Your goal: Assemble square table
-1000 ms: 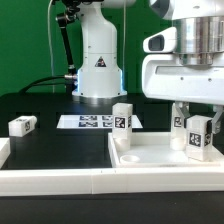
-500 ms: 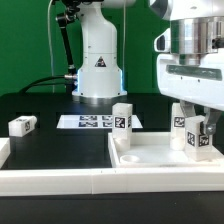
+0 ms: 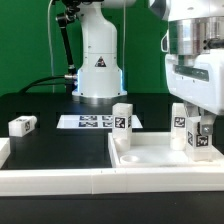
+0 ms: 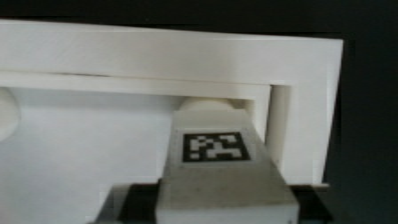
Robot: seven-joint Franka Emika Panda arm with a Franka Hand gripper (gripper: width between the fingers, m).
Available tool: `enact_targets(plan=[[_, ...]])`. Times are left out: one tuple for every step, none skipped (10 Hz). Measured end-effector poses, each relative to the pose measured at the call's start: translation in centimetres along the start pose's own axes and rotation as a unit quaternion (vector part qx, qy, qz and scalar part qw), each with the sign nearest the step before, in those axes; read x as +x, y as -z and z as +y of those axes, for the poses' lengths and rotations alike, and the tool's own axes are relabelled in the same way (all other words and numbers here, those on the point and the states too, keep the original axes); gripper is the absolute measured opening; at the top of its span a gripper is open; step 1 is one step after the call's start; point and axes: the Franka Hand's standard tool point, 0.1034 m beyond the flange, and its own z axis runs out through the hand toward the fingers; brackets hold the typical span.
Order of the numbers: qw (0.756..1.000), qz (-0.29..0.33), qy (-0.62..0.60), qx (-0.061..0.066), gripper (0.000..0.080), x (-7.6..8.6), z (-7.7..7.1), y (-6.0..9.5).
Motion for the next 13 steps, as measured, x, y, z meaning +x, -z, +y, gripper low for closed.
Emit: enact_targets(plan=[[1.0,0.0,0.012,0.0,0.0296,0.0,0.0,0.0],[0.999,0.0,0.032,0.0,0.0296,0.0,0.0,0.0],[0.998,0.0,0.055,0.0,0.0494,-0.1,0.0,0.0],[0.995,0.0,0.103,-0.001,0.0494,-0.2,0.0,0.1],[0.986,-0.002,0.164,0.001,0.0615,-0.5,-0.1,0.1],[0.977,-0.001,0.211,0.003,0.0639,-0.4,-0.2,0.1],[0.971,-0.001,0.239,0.002,0.0639,-0.3,-0.2,0.1],[0.963,0.0,0.269,0.002,0.0648,-0.3,-0.2,0.1],[0.951,0.0,0.309,0.002,0.0648,-0.4,-0.1,0.1],[0.939,0.0,0.344,0.0,0.0649,-0.6,0.0,-0.1],[0.917,0.003,0.4,-0.002,0.0649,-0.8,0.1,-0.1],[0.901,0.003,0.434,-0.003,0.0649,-0.9,0.1,-0.1],[0.893,0.005,0.451,-0.005,0.0649,-1.2,0.2,-0.2]])
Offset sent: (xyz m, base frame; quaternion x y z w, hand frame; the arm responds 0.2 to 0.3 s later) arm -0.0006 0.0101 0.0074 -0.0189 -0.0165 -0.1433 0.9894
